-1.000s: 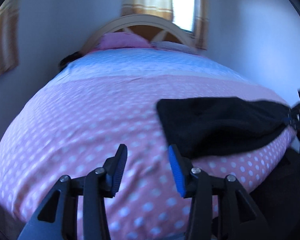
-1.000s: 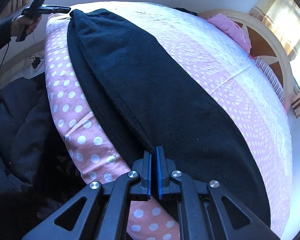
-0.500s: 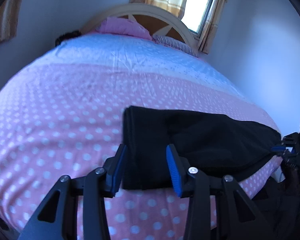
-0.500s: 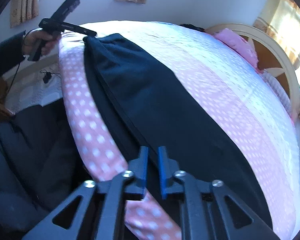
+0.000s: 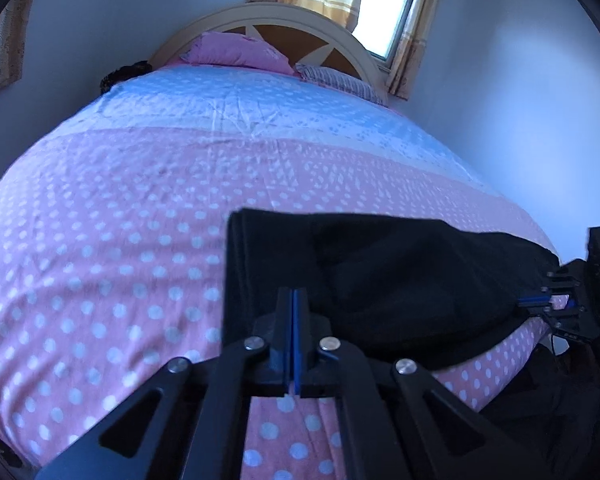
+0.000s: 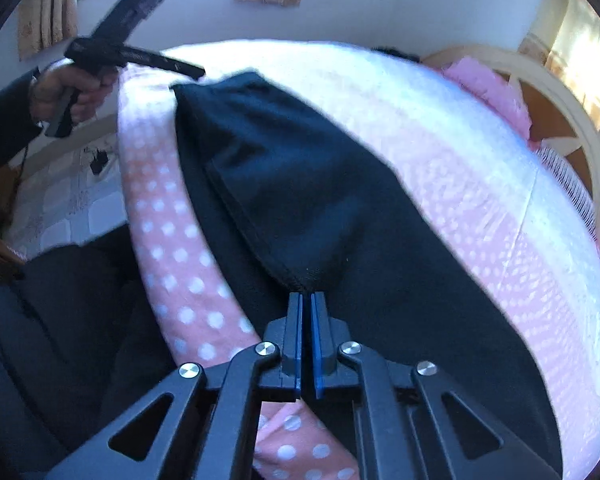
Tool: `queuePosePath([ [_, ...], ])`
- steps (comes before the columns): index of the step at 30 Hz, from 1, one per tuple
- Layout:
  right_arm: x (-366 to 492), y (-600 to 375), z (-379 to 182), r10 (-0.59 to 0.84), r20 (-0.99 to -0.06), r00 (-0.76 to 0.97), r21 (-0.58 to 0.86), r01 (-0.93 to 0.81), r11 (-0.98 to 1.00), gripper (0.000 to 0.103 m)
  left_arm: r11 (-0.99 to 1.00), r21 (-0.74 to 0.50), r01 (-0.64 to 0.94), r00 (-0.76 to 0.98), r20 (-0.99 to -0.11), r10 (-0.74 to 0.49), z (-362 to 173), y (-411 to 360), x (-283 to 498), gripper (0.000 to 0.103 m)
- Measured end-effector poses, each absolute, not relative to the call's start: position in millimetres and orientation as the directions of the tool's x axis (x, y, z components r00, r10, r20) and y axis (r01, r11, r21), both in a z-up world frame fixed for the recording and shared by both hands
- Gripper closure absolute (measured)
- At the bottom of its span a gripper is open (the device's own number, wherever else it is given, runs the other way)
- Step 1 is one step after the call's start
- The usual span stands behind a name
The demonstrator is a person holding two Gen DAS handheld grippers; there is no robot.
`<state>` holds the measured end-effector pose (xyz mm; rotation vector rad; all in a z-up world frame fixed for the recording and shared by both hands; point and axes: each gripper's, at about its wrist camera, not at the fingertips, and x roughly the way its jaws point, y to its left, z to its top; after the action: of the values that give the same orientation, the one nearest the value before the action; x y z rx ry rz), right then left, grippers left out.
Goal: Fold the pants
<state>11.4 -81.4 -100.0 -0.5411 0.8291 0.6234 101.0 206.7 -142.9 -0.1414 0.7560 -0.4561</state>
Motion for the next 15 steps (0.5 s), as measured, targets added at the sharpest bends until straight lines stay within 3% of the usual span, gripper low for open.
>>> queuePosePath([
  [4,-0.4,-76.7,-85.8,0.318,-0.792,0.521,-0.185,-0.701,0.689,0.099,0.889,-0.332,0.317,0.656,-0.6,-0.458,-128.8,233.2,99.7,0.103],
  [9,0.6,-72.9,-123.9,0.233,-0.827,0.512,-0.234,-0.69,0.685,0.099,0.884,-0.384,0.267,0.645,-0.611,-0.46,-148.5,245.3,99.5,0.103],
  [10,1.7,-76.4,-126.3,0.242,-0.828,0.507,-0.218,-0.687,0.693,0.099,0.879,-0.401,0.259,0.63,-0.619,-0.468,-153.6,243.3,99.0,0.099],
  [11,3.3,-80.5,-124.9,0.255,-0.826,0.502,-0.201,-0.685,0.7,0.099,0.881,-0.402,0.25,0.628,-0.625,-0.464,-155.8,241.6,97.9,0.087],
  [12,6.1,-82.3,-121.5,0.26,-0.827,0.499,-0.192,-0.685,0.703,0.099,0.883,-0.397,0.251,0.625,-0.63,-0.461,-157.8,238.1,95.8,0.066],
  [14,8.2,-85.4,-118.8,0.261,-0.825,0.502,-0.191,-0.681,0.707,0.099,0.888,-0.367,0.275,0.639,-0.621,-0.455,-156.5,229.0,88.1,0.041],
  [15,9.3,-85.4,-118.1,0.263,-0.825,0.5,-0.188,-0.681,0.708,0.099,0.888,-0.357,0.292,0.65,-0.607,-0.457,-153.7,225.9,84.2,0.039],
])
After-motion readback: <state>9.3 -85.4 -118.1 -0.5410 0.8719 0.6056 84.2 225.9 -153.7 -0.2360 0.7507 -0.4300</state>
